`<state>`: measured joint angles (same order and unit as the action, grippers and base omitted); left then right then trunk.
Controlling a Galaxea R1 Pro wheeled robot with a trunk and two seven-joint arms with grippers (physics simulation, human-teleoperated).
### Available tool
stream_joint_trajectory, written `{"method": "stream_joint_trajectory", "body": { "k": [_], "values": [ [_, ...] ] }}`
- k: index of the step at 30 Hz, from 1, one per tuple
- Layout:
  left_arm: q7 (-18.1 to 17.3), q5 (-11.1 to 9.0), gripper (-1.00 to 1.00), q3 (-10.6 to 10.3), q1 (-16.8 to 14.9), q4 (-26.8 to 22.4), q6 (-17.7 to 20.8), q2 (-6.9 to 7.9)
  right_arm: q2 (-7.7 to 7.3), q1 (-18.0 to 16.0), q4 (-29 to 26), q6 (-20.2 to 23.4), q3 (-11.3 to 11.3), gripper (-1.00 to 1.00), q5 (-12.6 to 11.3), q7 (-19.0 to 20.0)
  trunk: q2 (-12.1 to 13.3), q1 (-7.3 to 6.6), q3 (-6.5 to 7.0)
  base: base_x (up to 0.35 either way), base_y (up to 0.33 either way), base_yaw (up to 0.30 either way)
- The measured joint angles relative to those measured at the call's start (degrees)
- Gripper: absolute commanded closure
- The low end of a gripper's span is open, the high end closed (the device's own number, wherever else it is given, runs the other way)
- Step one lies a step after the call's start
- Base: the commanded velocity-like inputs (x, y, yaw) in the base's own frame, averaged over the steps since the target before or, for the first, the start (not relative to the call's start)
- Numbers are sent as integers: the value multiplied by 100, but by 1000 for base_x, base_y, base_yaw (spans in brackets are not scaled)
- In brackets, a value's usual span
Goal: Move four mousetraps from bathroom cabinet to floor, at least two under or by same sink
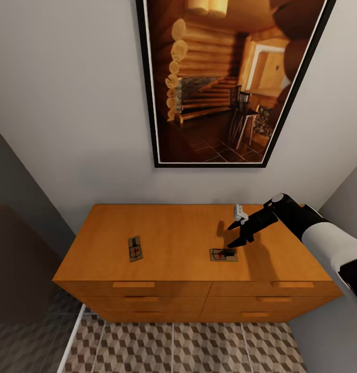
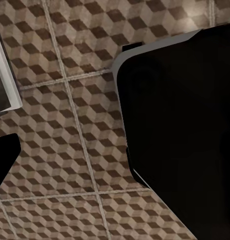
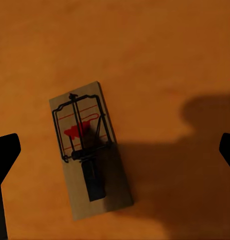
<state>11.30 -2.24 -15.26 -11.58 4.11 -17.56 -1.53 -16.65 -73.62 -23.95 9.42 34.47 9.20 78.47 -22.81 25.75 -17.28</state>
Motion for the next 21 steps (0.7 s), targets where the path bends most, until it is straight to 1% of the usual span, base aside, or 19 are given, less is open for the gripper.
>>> {"method": "stream_joint_trajectory", "body": {
  "k": [5,13,21],
  "values": [
    [0,0,-100,0,0,0,-2,6,0,0,0,0,0,-100,-3,-1,0,0,0,0,0,0],
    [-1,1,-100,0,0,0,0,9,0,0,0,0,0,-100,-4,-1,-1,1,0,-65,0,0],
    [0,0,-100,0,0,0,1,9,0,0,0,0,0,-100,-5,-1,0,0,-1,-18,0,0]
  ]
}}
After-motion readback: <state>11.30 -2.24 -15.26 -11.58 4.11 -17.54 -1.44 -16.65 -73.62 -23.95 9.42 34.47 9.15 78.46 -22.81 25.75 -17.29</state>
